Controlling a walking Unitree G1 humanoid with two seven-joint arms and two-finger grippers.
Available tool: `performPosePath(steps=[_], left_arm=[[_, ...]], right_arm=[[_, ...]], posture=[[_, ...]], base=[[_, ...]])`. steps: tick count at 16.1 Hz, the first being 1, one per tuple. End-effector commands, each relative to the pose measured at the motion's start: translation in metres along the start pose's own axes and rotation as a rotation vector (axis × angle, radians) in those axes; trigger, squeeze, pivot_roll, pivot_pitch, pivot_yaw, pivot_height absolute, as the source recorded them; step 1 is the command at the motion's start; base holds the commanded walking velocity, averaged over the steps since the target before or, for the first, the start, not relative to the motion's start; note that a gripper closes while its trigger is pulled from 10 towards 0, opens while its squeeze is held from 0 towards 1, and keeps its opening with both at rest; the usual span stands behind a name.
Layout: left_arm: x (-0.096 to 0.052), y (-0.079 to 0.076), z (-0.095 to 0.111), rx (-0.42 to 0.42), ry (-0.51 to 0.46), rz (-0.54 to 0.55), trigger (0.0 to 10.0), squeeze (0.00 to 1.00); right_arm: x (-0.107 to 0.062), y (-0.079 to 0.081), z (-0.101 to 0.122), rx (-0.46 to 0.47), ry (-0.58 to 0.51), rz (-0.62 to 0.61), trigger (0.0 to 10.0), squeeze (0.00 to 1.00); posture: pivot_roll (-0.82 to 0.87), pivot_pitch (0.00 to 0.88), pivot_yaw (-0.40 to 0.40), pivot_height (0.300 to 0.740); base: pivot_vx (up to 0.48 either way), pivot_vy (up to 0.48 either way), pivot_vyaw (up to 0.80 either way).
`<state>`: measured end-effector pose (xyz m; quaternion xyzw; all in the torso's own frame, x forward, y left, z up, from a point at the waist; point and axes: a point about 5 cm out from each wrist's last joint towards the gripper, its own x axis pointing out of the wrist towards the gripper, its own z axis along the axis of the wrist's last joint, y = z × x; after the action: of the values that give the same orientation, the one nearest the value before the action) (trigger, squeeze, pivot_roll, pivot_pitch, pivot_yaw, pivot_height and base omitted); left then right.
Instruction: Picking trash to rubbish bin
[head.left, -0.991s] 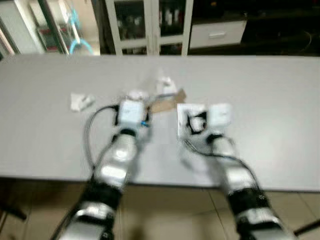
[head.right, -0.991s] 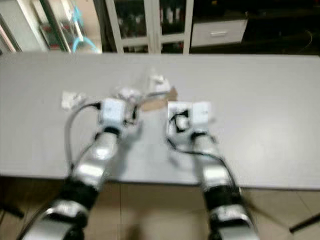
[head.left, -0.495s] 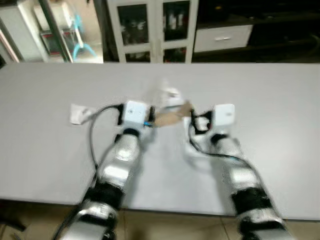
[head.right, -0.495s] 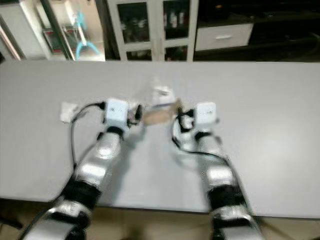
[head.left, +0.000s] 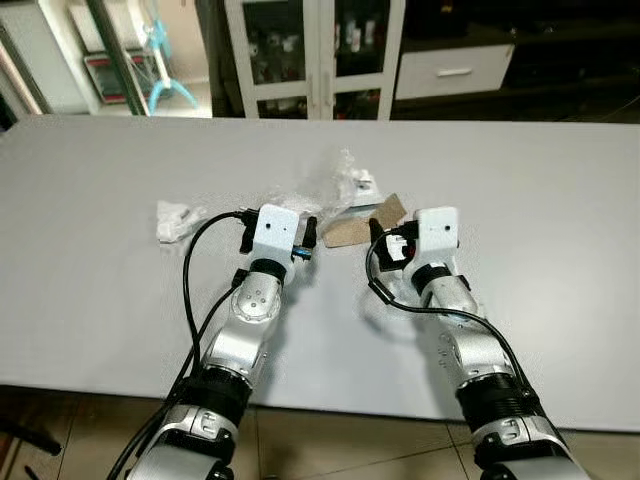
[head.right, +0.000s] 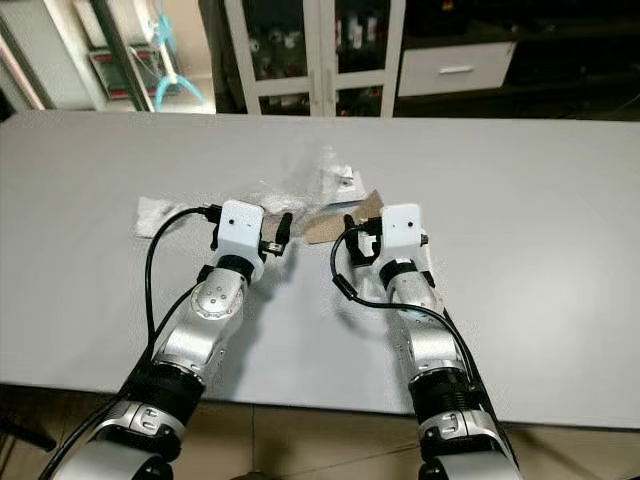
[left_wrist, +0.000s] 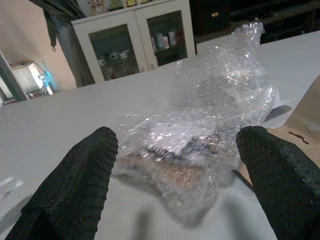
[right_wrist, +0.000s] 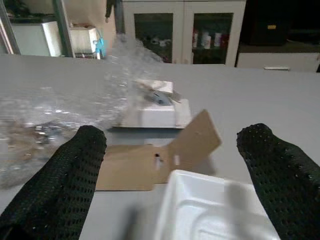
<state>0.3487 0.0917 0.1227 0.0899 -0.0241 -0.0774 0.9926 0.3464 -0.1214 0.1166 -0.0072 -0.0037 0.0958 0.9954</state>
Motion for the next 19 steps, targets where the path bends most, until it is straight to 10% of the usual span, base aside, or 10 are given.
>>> performPosePath(steps=[1, 19], left_arm=[[0.0000, 0.0011, 0.0016, -0.002, -0.010, -0.014, 10.0, 0.00], [-0.0009, 0.0014, 0.0020, 0.010, -0.010, 0.001, 10.0, 0.00]], right_arm=[[0.0013, 0.0019, 0.0026, -0.002, -0.012, 0.004, 10.0, 0.00], [-0.0013, 0.0069, -0.0014, -0.004, 0.003, 0.025, 10.0, 0.00]], posture=[[-0.08, 0.018, 0.053, 0.740], [-0.08, 0.041, 0.043, 0.740]], base=[[0.000, 0.000, 0.00], [0.353, -0.033, 0.00]])
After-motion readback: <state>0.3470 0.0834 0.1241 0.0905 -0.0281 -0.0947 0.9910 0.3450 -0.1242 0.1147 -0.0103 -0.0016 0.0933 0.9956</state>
